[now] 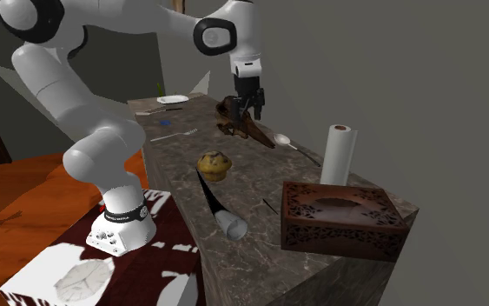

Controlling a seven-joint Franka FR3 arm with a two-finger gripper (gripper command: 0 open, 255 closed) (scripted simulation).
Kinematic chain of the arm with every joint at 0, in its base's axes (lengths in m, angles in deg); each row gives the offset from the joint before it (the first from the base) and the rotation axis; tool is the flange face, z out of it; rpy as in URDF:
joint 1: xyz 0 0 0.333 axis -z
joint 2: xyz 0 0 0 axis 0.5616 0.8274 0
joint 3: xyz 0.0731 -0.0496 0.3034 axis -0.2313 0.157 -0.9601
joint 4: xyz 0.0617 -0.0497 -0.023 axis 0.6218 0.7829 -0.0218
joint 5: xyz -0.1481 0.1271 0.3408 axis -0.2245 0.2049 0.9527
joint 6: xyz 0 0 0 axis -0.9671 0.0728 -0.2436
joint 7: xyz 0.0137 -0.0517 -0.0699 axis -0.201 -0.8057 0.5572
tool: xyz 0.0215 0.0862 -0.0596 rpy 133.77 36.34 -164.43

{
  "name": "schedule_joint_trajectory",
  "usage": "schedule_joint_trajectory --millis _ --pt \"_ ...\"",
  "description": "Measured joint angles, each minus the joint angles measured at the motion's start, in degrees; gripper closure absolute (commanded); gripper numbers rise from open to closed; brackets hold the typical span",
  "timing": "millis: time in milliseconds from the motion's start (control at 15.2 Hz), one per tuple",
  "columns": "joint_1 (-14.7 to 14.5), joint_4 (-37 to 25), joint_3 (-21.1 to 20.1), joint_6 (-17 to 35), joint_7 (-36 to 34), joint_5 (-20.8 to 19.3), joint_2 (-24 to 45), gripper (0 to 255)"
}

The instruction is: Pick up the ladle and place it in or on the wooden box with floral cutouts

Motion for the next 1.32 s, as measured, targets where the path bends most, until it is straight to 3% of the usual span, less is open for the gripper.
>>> schedule_joint_trajectory --millis 264,594,990,1320 --pt "1.2 -2.6 -5.3 5.2 -7.8 -0.1 7.0 0" --pt "3.3 -8.1 -11.6 11.0 -18.8 -3.7 17.9 0" --pt "3.6 -17.3 -16.9 16.5 -35.4 -15.0 34.6 0" --pt "-1.4 -27.9 -15.4 17.0 -48.2 -25.5 48.5 0"
